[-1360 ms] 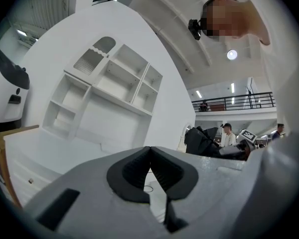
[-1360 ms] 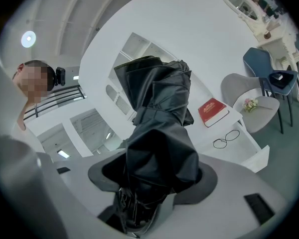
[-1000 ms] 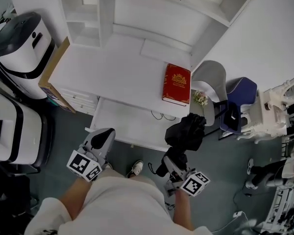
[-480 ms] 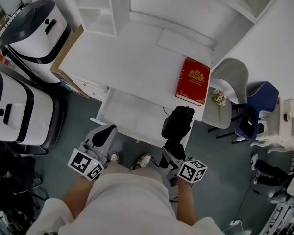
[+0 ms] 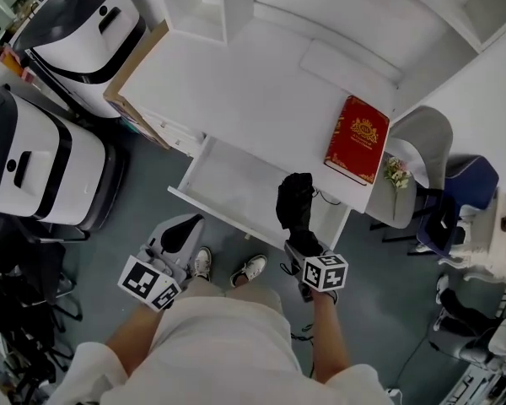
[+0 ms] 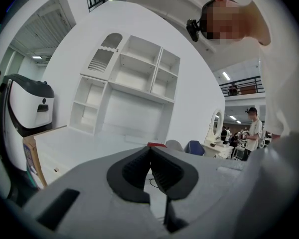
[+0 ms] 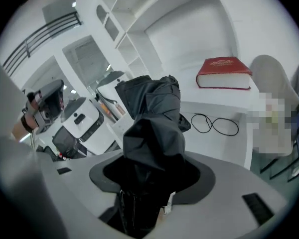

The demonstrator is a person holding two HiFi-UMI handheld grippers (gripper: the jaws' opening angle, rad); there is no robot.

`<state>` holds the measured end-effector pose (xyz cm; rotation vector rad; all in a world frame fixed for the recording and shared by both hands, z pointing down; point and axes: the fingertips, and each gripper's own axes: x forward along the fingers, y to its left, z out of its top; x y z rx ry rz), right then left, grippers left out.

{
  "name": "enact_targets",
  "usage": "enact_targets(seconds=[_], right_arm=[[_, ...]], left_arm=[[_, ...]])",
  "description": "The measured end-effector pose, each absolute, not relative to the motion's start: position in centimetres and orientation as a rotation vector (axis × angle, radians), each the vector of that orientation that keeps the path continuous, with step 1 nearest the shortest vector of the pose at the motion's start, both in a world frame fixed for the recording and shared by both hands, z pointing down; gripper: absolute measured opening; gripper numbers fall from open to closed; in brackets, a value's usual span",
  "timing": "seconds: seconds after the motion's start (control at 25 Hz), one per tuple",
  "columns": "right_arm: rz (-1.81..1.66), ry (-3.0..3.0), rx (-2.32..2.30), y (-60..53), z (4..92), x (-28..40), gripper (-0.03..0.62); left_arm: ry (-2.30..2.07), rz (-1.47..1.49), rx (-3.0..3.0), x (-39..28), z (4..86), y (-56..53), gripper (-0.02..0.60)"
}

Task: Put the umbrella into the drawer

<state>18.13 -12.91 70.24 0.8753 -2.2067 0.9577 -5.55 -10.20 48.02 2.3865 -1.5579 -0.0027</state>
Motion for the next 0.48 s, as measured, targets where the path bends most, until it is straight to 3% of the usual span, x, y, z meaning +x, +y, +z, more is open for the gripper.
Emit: enact_targets(seconds=[0.48], right_arm=[[0.643,-2.046,0.658,-16.2,75.1,14.3,0.233]], left_arm=[[-1.649,-0.001,2.308,-8.3,48.5,-8.1,0.015]])
